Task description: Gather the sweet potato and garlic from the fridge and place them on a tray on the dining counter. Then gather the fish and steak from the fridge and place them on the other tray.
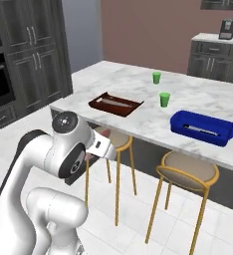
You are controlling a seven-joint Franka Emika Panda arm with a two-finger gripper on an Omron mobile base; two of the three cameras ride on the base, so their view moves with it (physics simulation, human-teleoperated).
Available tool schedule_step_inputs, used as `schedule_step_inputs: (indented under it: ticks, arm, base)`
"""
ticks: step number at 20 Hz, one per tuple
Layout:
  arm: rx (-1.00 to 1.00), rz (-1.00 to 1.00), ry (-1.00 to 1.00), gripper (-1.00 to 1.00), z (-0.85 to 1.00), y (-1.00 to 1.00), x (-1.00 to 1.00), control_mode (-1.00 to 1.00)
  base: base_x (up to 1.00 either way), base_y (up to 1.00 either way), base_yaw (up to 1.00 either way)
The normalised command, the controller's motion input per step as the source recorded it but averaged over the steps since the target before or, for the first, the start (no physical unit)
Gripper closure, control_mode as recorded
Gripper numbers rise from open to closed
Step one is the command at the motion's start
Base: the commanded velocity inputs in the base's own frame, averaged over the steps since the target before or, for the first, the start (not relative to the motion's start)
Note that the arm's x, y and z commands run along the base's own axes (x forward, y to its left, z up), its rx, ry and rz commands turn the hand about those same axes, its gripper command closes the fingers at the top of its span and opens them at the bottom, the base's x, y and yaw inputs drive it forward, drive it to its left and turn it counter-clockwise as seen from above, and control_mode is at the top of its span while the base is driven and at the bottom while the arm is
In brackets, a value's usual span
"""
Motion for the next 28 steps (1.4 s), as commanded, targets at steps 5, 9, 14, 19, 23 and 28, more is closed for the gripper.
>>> schedule_step_inputs:
  ticks: [5,9,14,19,23,28]
  arm:
    - [0.00,0.00,0.00,1.00,0.00,0.00,0.00,1.00]
    - [0.00,0.00,0.00,1.00,0.00,0.00,0.00,1.00]
    - [0.00,0.00,0.00,1.00,0.00,0.00,0.00,1.00]
    - [0.00,0.00,0.00,1.00,0.00,0.00,0.00,1.00]
    - [0.00,0.00,0.00,1.00,0.00,0.00,0.00,1.00]
    - [0.00,0.00,0.00,1.00,0.00,0.00,0.00,1.00]
  base:
    - [0.56,0.31,-0.31]
    - [0.61,0.44,-0.28]
    - [0.60,0.55,-0.26]
    - [0.58,0.41,-0.26]
    - [0.57,0.33,-0.24]
    - [0.53,0.21,-0.19]
